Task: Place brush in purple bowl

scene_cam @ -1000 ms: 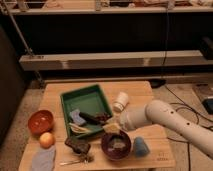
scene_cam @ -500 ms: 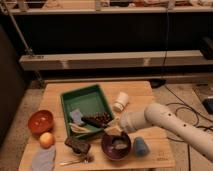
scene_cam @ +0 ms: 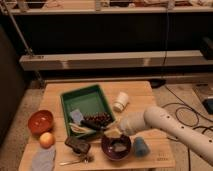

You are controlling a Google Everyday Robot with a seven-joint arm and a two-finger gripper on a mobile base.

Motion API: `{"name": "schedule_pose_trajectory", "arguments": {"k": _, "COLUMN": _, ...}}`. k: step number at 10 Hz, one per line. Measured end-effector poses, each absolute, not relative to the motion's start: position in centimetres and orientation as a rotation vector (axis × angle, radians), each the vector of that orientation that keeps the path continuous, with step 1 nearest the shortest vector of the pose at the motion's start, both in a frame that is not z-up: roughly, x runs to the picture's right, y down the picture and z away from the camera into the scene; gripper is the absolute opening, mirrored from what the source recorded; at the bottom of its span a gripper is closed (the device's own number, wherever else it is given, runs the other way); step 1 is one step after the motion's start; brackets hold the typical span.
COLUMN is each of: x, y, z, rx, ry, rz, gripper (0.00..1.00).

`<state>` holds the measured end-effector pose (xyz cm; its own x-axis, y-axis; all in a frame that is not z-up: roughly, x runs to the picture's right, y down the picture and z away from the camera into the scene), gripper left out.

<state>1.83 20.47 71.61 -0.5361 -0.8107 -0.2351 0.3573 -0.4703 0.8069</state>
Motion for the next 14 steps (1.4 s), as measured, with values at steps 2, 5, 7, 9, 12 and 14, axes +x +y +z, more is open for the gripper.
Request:
{"name": "schedule_pose_trajectory", "arguments": {"k": 2, "x": 1.4, "y": 21.2, "z": 71.8, "rx": 0.821, "ry": -0.949, "rz": -2.042, "gripper": 0.22}}
{"name": "schedule_pose_trajectory", "arguments": {"k": 5, "x": 0.8, "y": 21.7, "z": 71.7, "rx": 0.841, "ry": -0.967, "rz": -2.036, "gripper": 0.52}}
{"name": "schedule_pose_trajectory", "arguments": {"k": 7, "x": 0.7, "y": 21.9, "z": 71.8, "rx": 0.837, "ry": -0.974, "rz": -2.043, "gripper": 0.7}}
{"name": "schedule_pose_trajectory", "arguments": {"k": 9, "x": 0.5, "y": 21.8, "z": 71.9, "rx": 0.824, "ry": -0.983, "rz": -2.057, "gripper": 0.8}}
{"name": "schedule_pose_trajectory", "arguments": {"k": 12, "x": 0.6, "y": 21.4, "z": 72.1, "rx": 0.808, "ry": -0.978, "rz": -2.083, "gripper": 0.8}}
{"name": "schedule_pose_trajectory", "arguments": {"k": 14, "x": 0.8, "y": 21.2, "z": 72.1, "rx": 0.796, "ry": -0.971, "rz": -2.084, "gripper": 0.8}}
